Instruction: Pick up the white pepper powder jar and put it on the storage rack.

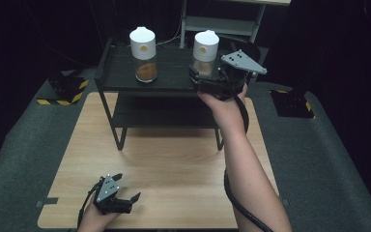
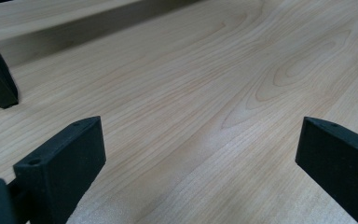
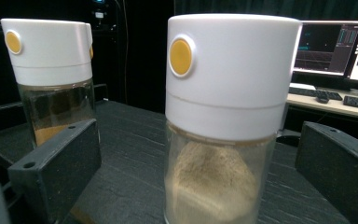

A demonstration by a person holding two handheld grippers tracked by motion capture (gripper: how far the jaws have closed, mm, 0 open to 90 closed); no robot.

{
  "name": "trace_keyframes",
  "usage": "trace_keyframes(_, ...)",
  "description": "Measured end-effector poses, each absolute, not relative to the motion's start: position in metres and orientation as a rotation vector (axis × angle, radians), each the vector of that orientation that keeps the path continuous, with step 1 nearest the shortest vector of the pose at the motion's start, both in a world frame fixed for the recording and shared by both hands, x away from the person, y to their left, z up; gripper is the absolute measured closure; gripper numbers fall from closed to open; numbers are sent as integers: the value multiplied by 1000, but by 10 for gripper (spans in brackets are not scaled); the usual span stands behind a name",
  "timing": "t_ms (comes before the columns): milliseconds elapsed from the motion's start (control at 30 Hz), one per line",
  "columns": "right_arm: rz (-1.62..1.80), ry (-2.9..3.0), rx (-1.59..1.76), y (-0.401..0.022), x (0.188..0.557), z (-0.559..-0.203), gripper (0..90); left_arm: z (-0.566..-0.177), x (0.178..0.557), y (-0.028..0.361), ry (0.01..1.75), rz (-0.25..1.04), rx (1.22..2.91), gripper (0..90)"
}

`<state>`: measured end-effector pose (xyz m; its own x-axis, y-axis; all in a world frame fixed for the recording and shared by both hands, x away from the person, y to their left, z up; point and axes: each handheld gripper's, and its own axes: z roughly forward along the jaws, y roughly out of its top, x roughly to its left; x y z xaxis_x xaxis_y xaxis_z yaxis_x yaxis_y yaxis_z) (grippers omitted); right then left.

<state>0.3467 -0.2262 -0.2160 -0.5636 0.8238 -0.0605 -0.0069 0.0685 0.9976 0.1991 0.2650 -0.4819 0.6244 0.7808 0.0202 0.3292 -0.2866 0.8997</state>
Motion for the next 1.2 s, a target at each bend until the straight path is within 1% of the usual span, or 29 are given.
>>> trace_keyframes(700,1585,1722,796,-246,321,-247,0,-481,200,263,880,579,1883,18)
trace_keyframes(1200,1526,1754,759,-263,294,-292,0,-481,200,262,878,584,1886,18)
